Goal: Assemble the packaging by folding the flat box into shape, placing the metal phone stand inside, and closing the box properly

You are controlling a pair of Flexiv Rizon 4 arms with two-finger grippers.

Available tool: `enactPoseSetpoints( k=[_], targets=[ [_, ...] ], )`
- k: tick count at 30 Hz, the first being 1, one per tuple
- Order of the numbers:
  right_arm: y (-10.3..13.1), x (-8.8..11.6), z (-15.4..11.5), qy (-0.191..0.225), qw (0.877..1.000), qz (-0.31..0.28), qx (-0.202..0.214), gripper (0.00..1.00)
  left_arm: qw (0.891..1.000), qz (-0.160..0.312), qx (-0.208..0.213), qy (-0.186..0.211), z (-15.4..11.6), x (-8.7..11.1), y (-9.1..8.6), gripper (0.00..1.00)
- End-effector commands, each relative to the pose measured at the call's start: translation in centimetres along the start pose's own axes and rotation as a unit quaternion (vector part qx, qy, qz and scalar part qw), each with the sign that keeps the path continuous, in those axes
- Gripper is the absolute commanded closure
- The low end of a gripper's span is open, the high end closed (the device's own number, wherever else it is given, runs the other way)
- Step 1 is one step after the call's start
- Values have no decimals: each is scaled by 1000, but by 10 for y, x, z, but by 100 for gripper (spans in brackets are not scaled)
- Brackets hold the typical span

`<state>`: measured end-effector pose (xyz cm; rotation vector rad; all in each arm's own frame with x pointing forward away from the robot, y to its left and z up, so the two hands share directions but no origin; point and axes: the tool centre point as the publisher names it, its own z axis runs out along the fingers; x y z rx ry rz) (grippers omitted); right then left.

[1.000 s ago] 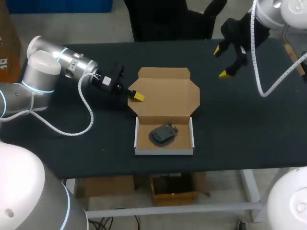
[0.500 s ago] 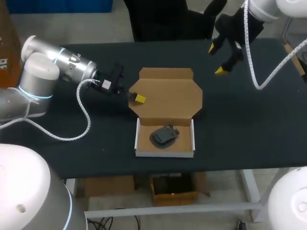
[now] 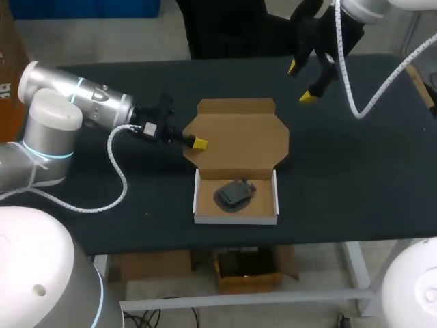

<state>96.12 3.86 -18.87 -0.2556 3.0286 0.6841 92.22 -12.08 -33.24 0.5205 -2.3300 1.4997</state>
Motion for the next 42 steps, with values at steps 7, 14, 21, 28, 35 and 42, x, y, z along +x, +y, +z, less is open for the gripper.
enactPoseSetpoints(
  k=[7, 14, 21, 28, 35, 42],
  targets=[
    [5, -6, -2, 16, 1000, -5, 2, 0, 997, 38, 21, -61, -2, 15, 7, 100],
    [9, -8, -2, 19, 1000, -9, 3, 0, 995, 60, 28, -75, -2, 19, 8, 100],
    [12, -8, -1, 22, 1000, -12, 4, 0, 991, 94, 21, -89, -1, 21, 10, 100],
    [15, -8, 0, 25, 1000, -12, 6, 0, 988, 121, 13, -98, 2, 22, 9, 100],
    [24, -7, -3, 26, 1000, -15, 11, 0, 983, 154, 8, -104, 2, 27, 9, 100],
    [31, -8, -3, 29, 999, -18, 14, 0, 975, 189, 1, -113, 1, 32, 11, 100]
  ],
)
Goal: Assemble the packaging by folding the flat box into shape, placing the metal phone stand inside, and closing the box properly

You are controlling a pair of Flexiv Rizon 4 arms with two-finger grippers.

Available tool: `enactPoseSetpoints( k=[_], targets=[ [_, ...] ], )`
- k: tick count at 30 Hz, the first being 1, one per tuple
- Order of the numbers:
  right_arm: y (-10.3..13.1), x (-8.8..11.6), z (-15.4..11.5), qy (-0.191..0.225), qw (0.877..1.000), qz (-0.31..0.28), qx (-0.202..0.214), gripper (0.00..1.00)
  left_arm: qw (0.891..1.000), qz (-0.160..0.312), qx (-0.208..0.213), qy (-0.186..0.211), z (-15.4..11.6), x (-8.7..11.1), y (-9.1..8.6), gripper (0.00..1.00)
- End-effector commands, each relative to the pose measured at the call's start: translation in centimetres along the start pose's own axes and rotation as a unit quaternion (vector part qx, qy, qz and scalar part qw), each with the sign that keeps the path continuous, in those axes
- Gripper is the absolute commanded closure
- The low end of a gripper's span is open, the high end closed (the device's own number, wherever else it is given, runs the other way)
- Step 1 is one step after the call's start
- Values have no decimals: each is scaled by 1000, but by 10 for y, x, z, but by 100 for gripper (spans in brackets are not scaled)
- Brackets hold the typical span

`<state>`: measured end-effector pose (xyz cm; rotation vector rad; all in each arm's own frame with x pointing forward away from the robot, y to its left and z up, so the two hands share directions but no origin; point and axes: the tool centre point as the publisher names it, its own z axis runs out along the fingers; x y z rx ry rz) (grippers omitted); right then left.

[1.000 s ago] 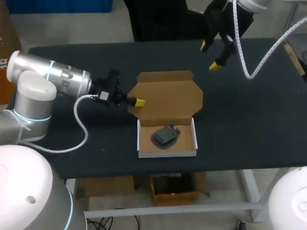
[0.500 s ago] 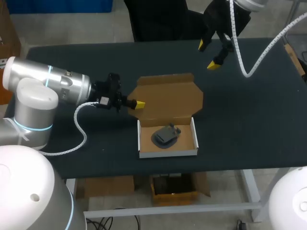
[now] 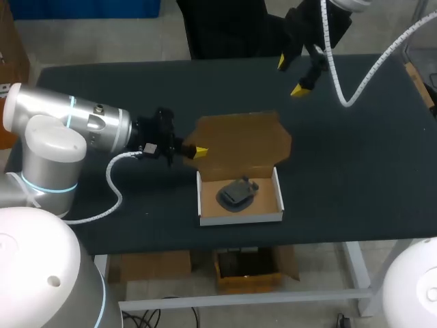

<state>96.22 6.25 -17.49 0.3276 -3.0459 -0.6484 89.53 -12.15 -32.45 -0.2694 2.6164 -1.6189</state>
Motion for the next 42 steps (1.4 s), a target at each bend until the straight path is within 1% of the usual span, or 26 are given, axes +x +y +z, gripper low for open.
enactPoseSetpoints(
  k=[1, 9, 15, 18, 23, 27, 33, 36, 37, 39, 41, 42],
  targets=[
    [4, -2, 0, 6, 1000, 0, 4, 0, 1000, 12, -2, -8, 0, 7, 3, 100],
    [11, -2, 0, 10, 1000, 1, 7, 0, 999, 35, -7, -14, 1, 9, 2, 100],
    [17, -3, 0, 13, 1000, 4, 12, 0, 999, 36, -5, -14, 1, 10, 2, 100],
    [23, -5, 0, 18, 999, 17, 21, 0, 999, 36, -5, -14, 1, 10, 2, 100],
    [33, -19, 2, 25, 998, 38, 41, 0, 999, 36, -5, -14, 1, 10, 2, 100],
    [43, -31, 5, 33, 998, 42, 45, 0, 999, 36, -5, -14, 1, 10, 2, 100],
    [57, -38, 14, 59, 995, 57, 62, 0, 999, 36, -5, -14, 1, 10, 2, 100],
    [63, -38, 23, 70, 993, 56, 73, 4, 999, 36, -5, -14, 1, 10, 2, 100],
    [65, -38, 26, 72, 993, 57, 79, 12, 999, 36, -5, -14, 1, 10, 2, 100],
    [68, -35, 32, 73, 991, 60, 92, 22, 999, 36, -5, -14, 1, 10, 2, 100],
    [69, -32, 40, 75, 990, 59, 102, 25, 999, 36, -5, -14, 1, 10, 2, 100],
    [70, -29, 44, 74, 989, 60, 110, 33, 999, 36, -5, -14, 1, 10, 2, 100]
  ],
)
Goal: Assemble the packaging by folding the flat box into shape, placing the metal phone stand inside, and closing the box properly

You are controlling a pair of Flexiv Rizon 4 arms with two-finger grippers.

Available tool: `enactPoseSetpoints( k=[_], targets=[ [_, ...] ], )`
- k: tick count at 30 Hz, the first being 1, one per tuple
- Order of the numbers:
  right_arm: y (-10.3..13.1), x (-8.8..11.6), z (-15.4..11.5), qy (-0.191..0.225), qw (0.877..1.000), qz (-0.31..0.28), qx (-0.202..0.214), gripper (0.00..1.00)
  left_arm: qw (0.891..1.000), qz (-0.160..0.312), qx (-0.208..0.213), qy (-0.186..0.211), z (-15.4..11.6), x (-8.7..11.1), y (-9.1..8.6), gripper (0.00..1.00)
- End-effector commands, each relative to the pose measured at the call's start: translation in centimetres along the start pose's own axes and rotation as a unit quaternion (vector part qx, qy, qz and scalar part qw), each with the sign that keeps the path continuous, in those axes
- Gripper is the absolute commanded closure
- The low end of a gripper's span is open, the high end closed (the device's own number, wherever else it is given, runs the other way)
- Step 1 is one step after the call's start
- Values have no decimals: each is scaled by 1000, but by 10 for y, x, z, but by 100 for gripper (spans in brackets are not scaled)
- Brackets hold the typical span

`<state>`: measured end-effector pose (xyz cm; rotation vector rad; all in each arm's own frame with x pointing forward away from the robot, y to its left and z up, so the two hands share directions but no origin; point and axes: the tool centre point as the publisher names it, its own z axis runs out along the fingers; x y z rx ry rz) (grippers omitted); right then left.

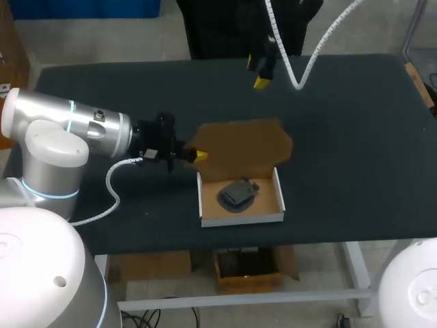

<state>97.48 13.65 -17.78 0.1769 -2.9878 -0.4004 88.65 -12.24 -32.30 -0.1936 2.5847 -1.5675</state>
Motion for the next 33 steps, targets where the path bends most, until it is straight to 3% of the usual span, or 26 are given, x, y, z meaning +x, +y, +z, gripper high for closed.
enactPoseSetpoints(
  k=[1, 5, 6, 7, 8, 13, 18, 33],
  targets=[
    [10, 0, 15, 20, 999, 2, 45, 36, 1000, 0, 0, -1, 2, 1, 2, 100],
    [10, 5, 28, 19, 998, 6, 57, 36, 1000, 0, 0, -1, 2, 1, 2, 100],
    [10, 6, 30, 16, 998, 7, 62, 39, 1000, 0, 0, -1, 2, 1, 2, 100],
    [10, 8, 32, 13, 998, 6, 66, 50, 1000, 0, 0, -1, 2, 1, 2, 100],
    [12, 10, 34, 8, 998, 1, 69, 51, 1000, 0, 0, -1, 2, 1, 2, 100],
    [14, 19, 43, -8, 996, -4, 84, 47, 1000, 0, 0, -1, 2, 1, 2, 100],
    [10, 30, 50, -24, 996, -7, 82, 54, 1000, 0, 0, -1, 2, 1, 2, 100],
    [7, 53, 62, -43, 995, -5, 93, 58, 1000, 0, 0, -1, 2, 1, 2, 100]
  ],
)
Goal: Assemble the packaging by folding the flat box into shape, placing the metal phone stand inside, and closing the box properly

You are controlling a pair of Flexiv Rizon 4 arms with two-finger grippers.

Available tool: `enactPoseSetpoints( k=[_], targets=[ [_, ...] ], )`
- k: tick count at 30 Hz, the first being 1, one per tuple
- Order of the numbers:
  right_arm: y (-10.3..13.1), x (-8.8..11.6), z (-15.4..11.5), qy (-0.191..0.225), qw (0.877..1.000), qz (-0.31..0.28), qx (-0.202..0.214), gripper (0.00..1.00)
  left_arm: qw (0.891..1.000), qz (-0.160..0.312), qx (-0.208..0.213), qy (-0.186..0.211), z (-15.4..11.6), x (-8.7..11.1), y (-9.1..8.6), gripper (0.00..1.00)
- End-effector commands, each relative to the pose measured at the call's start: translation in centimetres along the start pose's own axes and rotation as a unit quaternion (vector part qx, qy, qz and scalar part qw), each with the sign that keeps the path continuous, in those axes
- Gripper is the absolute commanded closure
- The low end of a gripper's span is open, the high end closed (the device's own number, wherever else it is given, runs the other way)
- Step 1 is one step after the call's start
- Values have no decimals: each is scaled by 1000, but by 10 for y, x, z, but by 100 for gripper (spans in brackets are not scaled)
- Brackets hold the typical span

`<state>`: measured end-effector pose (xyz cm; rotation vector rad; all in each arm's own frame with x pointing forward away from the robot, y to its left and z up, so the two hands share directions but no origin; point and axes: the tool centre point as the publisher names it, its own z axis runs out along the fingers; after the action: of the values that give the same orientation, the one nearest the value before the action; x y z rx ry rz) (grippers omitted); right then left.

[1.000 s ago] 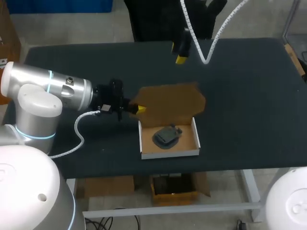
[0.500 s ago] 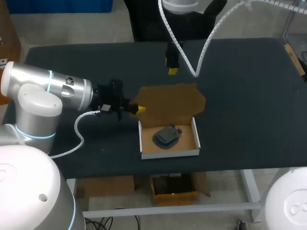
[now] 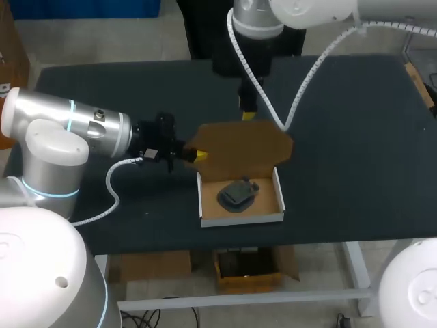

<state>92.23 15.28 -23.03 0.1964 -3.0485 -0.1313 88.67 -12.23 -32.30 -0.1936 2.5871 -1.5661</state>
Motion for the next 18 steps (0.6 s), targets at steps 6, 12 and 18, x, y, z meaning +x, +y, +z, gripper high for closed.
enactPoseSetpoints(
  k=[6, 12, 18],
  targets=[
    [5, 17, 1, -34, 999, -2, 12, 58, 1000, 0, 1, -1, 2, 1, 2, 100],
    [9, 25, 5, -34, 999, -4, 16, 58, 1000, 0, 1, -1, 2, 1, 2, 100],
    [10, 30, 9, -34, 999, -4, 18, 57, 1000, 0, 1, -1, 2, 1, 2, 100]
  ],
)
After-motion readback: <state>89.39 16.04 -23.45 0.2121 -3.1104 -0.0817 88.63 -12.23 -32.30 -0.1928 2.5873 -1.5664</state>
